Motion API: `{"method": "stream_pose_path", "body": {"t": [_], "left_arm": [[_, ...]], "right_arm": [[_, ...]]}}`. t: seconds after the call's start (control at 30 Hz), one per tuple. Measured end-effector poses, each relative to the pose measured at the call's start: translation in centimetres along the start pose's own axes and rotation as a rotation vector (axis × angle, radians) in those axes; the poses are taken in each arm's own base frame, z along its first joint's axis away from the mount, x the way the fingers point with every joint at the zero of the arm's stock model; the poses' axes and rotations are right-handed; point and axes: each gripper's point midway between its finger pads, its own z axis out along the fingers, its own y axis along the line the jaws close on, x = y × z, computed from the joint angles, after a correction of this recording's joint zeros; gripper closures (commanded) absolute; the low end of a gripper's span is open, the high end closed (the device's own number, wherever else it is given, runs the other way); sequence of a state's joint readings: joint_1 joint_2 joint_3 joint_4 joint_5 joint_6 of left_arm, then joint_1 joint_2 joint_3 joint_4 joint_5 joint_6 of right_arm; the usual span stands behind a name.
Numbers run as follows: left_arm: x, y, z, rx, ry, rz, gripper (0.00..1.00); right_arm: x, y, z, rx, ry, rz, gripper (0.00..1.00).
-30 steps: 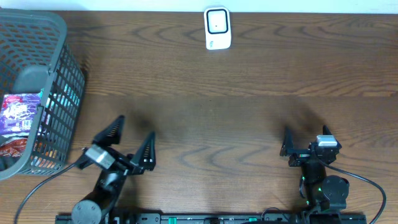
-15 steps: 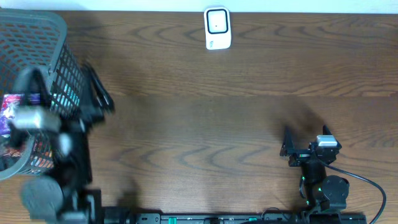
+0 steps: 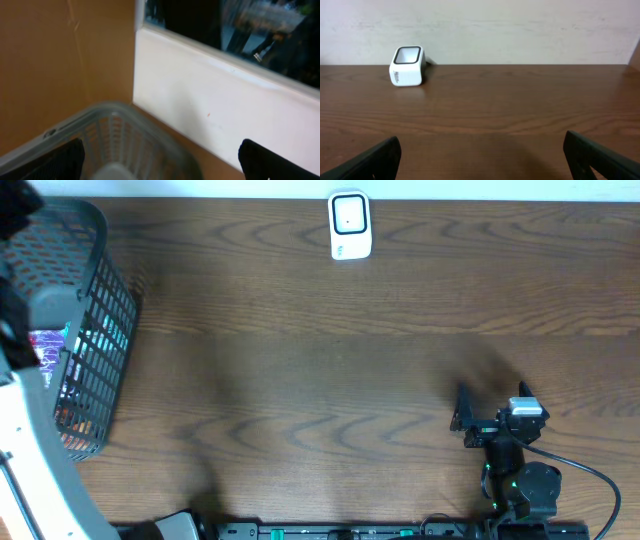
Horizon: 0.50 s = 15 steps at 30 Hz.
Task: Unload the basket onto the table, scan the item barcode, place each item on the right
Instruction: 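Reach the left gripper into the basket and grasp the purple Carefree pack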
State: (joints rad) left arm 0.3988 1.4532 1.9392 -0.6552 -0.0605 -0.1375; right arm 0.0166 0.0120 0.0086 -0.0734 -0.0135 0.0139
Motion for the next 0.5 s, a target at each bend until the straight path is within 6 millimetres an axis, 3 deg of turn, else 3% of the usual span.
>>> {"method": "stream_pose_path", "body": {"t": [0.13,0.27,0.33,0.5], "left_arm": [[2.0,2.5,0.5,-0.065,0.094,-0.005,0.02],[4.3,6.8,1.5,-0.183,0.194,-0.03,0.02],[6.2,9.0,2.5,-0.245,0.269,-0.047,0.02],[11.1,12.0,5.5,-0.323,0.439,-0.07,0.02]], "right_arm": [[0.0,0.0,0.0,0.0,0.0,0.0,0.01],[0.0,0.0,0.0,0.0,0.0,0.0,0.01],[0.0,0.0,0.0,0.0,0.0,0.0,0.01],[0.0,0.0,0.0,0.0,0.0,0.0,0.01]]}}
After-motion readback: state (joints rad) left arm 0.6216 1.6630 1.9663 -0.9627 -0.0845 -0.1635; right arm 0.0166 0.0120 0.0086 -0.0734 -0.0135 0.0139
